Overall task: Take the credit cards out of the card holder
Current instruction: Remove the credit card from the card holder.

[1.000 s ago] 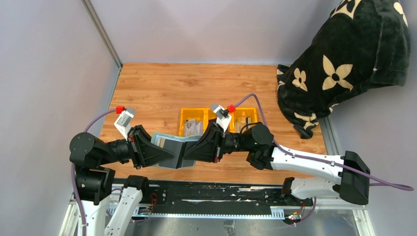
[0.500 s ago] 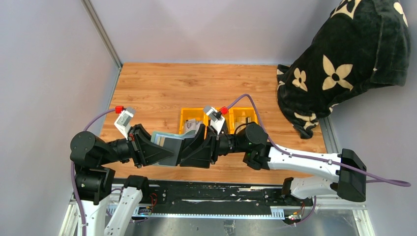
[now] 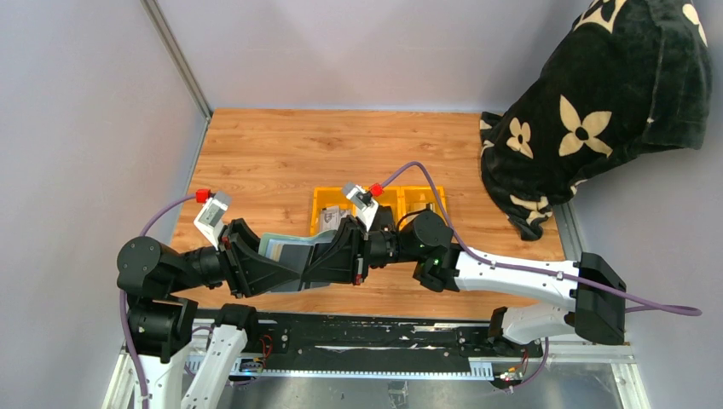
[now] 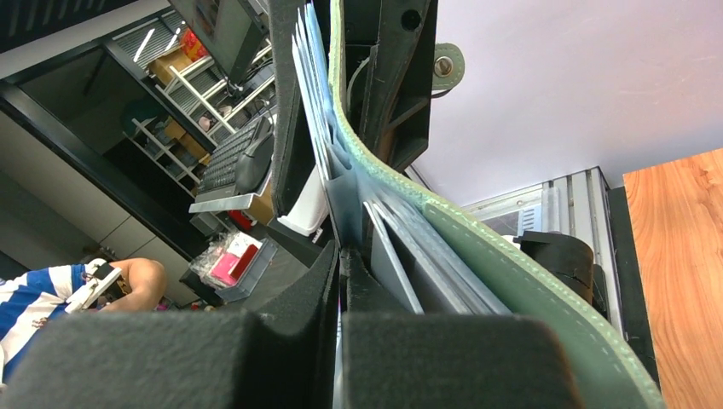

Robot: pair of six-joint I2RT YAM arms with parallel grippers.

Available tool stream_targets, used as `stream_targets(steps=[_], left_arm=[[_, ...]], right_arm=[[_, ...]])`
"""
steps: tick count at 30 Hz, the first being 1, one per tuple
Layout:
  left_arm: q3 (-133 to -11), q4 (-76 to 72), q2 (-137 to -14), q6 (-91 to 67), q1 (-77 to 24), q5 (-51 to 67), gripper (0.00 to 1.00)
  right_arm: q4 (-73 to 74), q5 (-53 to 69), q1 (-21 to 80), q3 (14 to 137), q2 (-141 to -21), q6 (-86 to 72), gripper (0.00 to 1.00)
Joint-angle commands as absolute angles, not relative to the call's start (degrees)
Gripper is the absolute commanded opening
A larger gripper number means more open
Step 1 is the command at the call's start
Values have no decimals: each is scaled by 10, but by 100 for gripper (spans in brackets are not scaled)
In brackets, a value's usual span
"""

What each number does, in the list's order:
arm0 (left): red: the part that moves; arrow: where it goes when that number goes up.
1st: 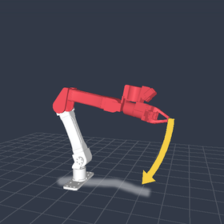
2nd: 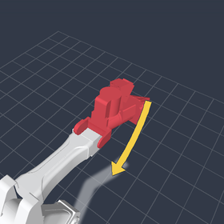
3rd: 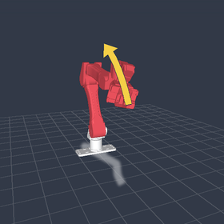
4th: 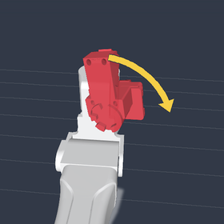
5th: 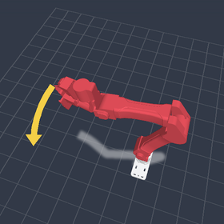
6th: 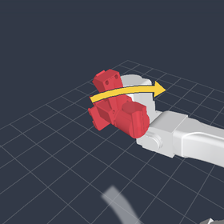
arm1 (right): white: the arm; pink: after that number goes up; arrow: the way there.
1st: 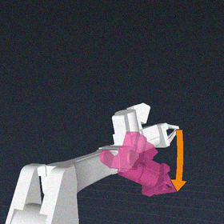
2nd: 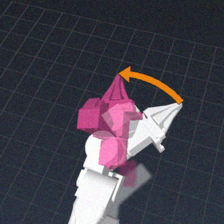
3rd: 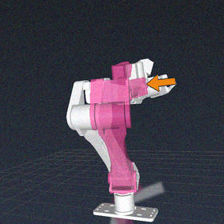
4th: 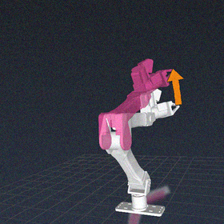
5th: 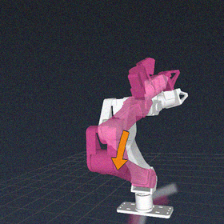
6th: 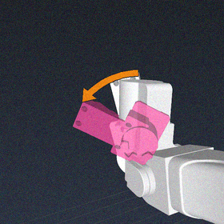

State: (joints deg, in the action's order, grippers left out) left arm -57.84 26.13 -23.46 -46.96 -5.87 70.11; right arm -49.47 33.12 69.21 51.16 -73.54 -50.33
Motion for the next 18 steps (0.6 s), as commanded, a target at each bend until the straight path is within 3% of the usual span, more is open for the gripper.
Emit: stream_targets(steps=[1,9,18], left_arm=[[-580,260,-225,-489,-62,732,36],[-571,219,-229,-527,-62,747,22],[-578,225,-235,-520,-63,749,20]], right_arm=[[-542,313,694,519,-730,-505,0],[-622,334,694,463,-716,-524,0],[-635,333,694,438,-701,-525,0]])
